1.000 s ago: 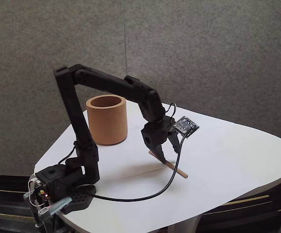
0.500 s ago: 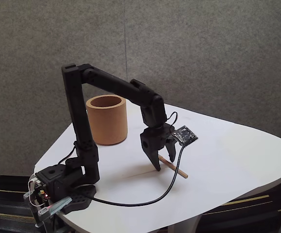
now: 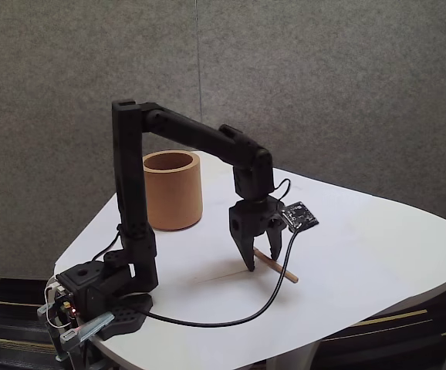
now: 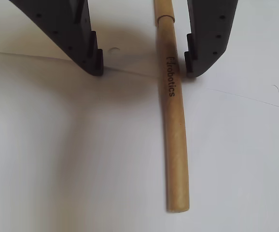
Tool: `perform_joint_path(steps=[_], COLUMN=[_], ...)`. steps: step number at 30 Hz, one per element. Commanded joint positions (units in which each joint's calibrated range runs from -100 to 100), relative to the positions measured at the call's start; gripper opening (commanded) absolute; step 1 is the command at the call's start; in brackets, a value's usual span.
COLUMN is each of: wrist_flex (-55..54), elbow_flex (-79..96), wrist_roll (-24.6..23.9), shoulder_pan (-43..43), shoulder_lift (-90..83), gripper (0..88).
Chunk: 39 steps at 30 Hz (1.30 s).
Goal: Grab the pen and put it in the pen holder.
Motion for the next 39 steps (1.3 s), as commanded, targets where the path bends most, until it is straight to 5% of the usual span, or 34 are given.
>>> perform_joint_path(steps=[1, 14, 19, 39], wrist_flex=[0.8, 3.0, 3.0, 4.1], elbow_flex=[-3.1, -4.7, -4.7, -4.6], wrist_roll=[-0.4, -0.2, 0.0, 1.0], shoulder_pan=[0.6, 0.6, 0.6, 1.2], shoulder_lift=[2.0, 2.1, 2.1, 1.4], gripper=[23.8, 23.1, 0.8, 0.9])
